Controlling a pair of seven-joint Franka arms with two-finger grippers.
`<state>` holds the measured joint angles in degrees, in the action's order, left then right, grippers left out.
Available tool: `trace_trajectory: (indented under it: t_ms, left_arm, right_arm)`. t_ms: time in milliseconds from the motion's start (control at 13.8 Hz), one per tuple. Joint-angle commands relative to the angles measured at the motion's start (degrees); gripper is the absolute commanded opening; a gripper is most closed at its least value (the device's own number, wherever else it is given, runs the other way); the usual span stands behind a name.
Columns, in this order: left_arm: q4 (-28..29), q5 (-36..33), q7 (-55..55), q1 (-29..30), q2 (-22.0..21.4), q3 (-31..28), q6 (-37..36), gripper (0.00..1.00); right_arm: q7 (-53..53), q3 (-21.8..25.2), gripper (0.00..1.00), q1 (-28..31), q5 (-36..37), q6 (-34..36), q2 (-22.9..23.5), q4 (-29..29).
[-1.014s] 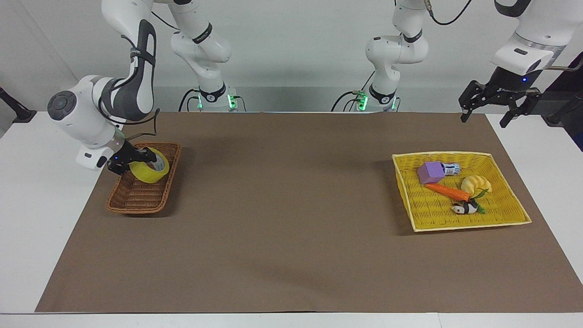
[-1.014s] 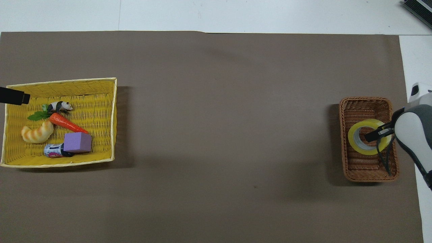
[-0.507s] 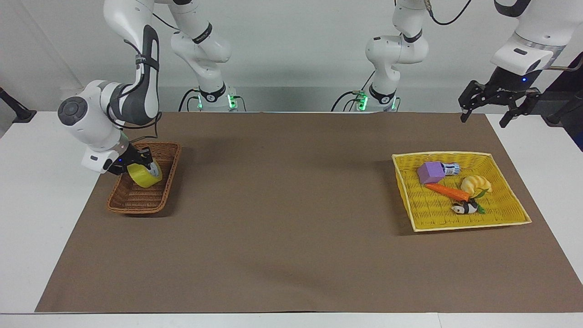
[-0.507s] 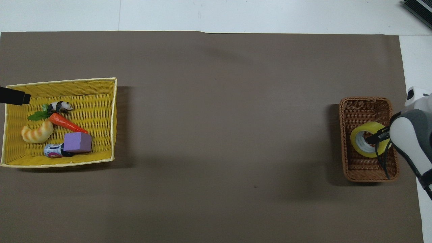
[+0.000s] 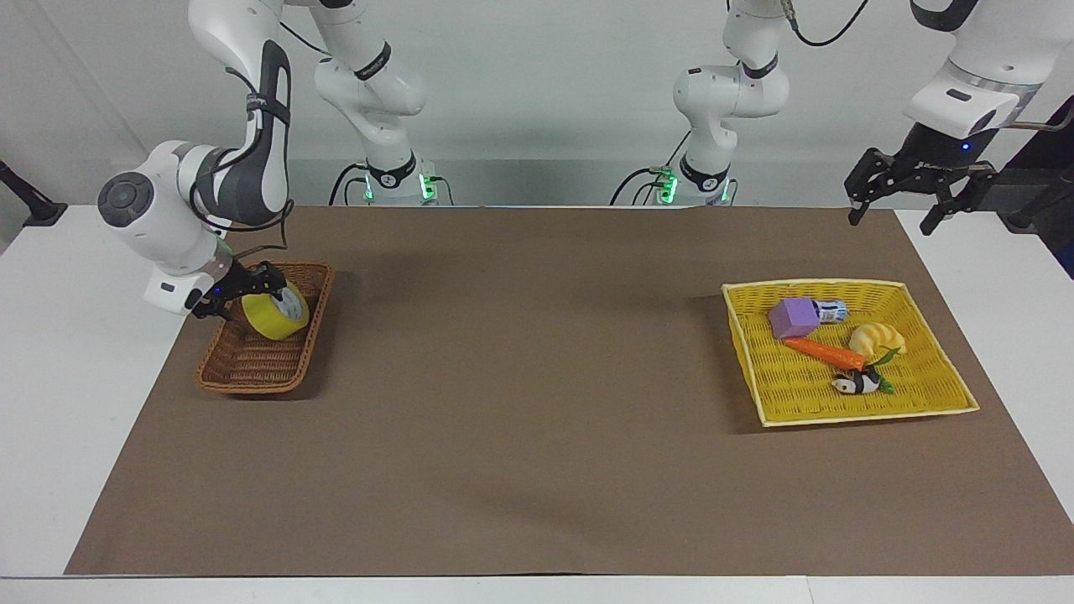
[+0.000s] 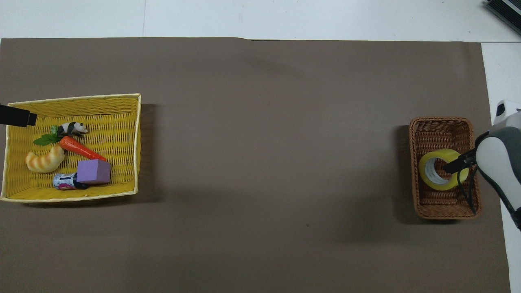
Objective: Move tape to another basket
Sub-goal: 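Lower the tape into the wicker basket and open the right gripper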
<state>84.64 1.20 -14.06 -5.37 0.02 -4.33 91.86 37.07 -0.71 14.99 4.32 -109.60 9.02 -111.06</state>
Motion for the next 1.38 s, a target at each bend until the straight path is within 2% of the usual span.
trace_trajectory:
  t_ms: [0, 145, 362, 725, 1159, 1304]
  left_arm:
    - [1.6, -0.8, -0.4, 0.5, -1.5, 0.4, -0.4, 1.0]
    - [1.6, -0.8, -0.4, 0.5, -1.5, 0.4, -0.4, 1.0]
    - [1.5, -0.7, -0.4, 0.5, -1.5, 0.4, -0.4, 1.0]
    - [1.6, -0.8, -0.4, 0.5, -1.5, 0.4, -0.4, 1.0]
    - [1.6, -0.7, -0.4, 0.5, -1.5, 0.4, -0.4, 1.0]
    - [1.5, -0.8, -0.4, 0.5, -1.5, 0.4, -0.4, 1.0]
  right_arm:
    - [1.2, -0.2, 1.0, 0.9, 1.4, -3.4, -1.8, -3.0]
    - [1.2, -0.2, 1.0, 1.0, 1.4, -4.8, -1.6, -3.3]
    - [-0.2, -0.7, 1.0, -0.8, 1.4, -3.0, -0.2, 1.4]
    - [-13.9, -1.0, 1.0, -7.1, 1.1, -0.6, -1.0, 8.0]
    - [-37.6, -1.1, 1.0, -12.7, 0.1, 8.8, -9.5, 10.2]
    - [-40.8, -1.9, 1.0, -12.7, 0.0, 12.6, -9.9, 14.4]
